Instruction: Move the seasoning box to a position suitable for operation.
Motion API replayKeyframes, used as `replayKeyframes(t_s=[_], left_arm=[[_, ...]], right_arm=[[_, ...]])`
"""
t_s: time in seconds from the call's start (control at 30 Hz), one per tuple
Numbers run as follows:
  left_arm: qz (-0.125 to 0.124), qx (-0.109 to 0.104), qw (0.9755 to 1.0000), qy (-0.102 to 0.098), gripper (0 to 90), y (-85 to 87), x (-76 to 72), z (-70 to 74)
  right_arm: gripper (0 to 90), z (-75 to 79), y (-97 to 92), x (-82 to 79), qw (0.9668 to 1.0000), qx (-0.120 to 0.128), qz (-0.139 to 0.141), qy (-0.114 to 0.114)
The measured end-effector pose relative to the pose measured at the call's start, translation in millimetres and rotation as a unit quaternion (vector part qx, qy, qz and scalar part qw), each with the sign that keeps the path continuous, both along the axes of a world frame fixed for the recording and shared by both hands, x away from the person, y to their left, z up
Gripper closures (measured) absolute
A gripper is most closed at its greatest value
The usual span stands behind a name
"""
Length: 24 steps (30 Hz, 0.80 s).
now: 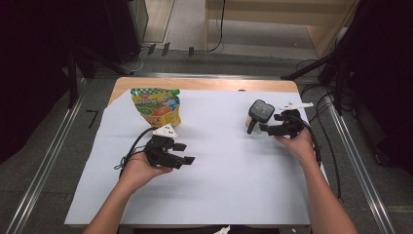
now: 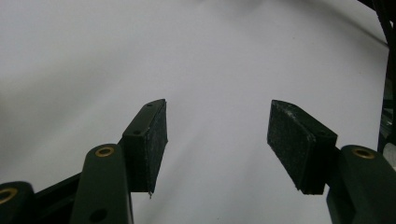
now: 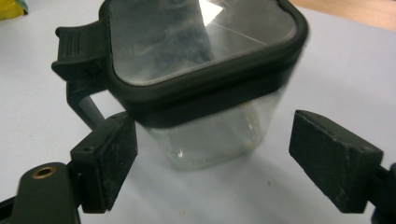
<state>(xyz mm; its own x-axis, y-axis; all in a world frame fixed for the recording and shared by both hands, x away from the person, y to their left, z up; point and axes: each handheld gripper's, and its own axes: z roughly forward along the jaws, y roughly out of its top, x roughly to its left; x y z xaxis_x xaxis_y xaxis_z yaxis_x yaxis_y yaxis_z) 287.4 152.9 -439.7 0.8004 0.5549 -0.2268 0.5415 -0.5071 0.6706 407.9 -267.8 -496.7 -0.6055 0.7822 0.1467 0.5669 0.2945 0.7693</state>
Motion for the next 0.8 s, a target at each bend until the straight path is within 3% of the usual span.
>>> replayKeyframes(t_s=[0.27,0.5,0.67,0.8], left_arm=[[0.001,0.004,1.0000,-0.003,39.5,-2.0,-2.0,-1.6],[-0.005,0.006,1.0000,0.000,39.4,-5.3,-2.6,-3.5],[-0.003,0.003,1.0000,0.001,39.4,-4.1,-1.9,-3.3],[-0.002,0.002,1.0000,0.002,39.4,-5.0,-1.9,-3.4]], right_arm=[[11.7,-5.6,20.0,11.7,0.9987,-0.025,0.013,-0.042],[11.1,-12.9,25.3,16.7,0.9992,-0.005,0.004,-0.039],[11.9,-11.0,31.8,12.7,0.9996,0.006,-0.020,-0.020],[12.4,-12.3,32.8,11.8,0.9993,0.013,-0.020,-0.027]])
